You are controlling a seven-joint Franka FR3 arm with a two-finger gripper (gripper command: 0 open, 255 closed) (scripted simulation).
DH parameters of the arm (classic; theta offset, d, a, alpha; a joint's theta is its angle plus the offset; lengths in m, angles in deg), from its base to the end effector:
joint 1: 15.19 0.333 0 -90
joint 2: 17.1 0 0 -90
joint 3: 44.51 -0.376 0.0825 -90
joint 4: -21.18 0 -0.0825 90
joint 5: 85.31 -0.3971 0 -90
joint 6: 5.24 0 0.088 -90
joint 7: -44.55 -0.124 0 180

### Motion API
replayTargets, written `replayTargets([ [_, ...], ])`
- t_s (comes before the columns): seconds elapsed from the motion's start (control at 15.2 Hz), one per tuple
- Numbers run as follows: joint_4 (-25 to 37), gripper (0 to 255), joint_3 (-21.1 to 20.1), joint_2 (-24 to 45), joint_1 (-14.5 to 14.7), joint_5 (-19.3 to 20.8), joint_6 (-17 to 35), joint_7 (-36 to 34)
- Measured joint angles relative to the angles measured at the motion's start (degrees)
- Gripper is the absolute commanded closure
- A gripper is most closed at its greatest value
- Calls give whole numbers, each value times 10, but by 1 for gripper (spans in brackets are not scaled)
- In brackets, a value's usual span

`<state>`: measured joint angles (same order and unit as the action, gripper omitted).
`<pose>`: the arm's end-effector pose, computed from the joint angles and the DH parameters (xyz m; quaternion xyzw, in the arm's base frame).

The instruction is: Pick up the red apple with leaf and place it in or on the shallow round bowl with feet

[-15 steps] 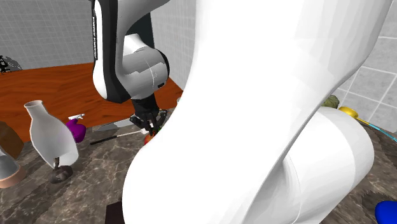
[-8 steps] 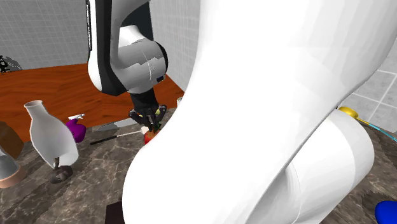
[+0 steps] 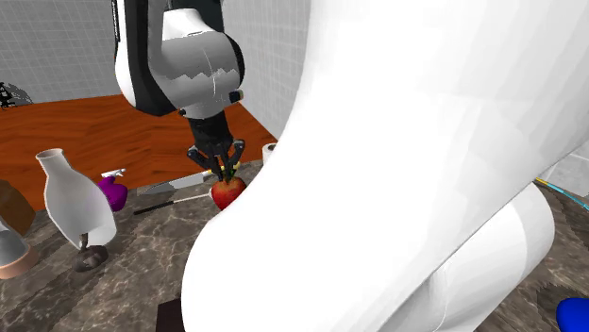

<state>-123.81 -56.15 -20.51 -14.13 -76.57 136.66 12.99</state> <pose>0.4492 0.0999 0.3294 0.9931 -0.1044 0.0217 0.0485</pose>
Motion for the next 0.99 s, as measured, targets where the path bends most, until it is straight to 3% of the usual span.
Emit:
replayTargets([
  [0.66,24,255,3,-60,5,-29,-81,27],
  [0.99,59,255,36,-44,-21,-22,-95,82],
])
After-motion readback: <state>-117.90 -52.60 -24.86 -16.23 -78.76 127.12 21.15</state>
